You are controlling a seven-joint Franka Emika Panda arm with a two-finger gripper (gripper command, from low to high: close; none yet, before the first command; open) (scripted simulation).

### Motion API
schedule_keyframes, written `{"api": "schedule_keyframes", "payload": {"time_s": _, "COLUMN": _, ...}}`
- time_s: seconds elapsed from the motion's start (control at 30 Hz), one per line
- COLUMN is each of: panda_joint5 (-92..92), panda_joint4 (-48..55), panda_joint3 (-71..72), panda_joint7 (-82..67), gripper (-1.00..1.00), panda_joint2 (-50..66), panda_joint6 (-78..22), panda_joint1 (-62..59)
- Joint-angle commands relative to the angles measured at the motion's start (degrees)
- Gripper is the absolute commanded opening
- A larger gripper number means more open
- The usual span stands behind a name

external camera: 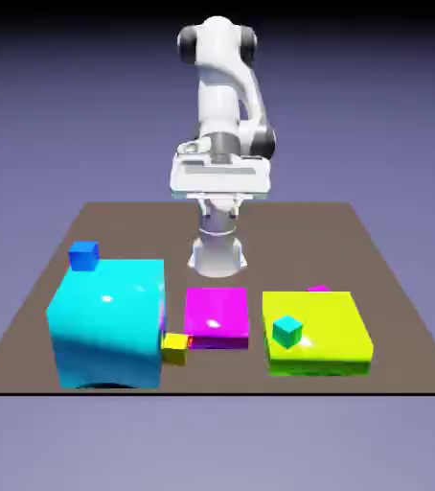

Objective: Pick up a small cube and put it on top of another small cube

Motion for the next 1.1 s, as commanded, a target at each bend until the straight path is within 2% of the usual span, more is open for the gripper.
{"api": "schedule_keyframes", "payload": {"time_s": 0.0, "panda_joint5": -1.8, "panda_joint4": -0.1, "panda_joint3": -0.1, "panda_joint7": -2.5, "gripper": 0.0, "panda_joint2": 1.0, "panda_joint6": -1.2, "panda_joint1": 1.5}}
{"api": "schedule_keyframes", "payload": {"time_s": 1.07, "panda_joint5": -62.1, "panda_joint4": 4.8, "panda_joint3": 2.4, "panda_joint7": -82.2, "gripper": 0.0, "panda_joint2": 28.7, "panda_joint6": -53.8, "panda_joint1": 65.1}}
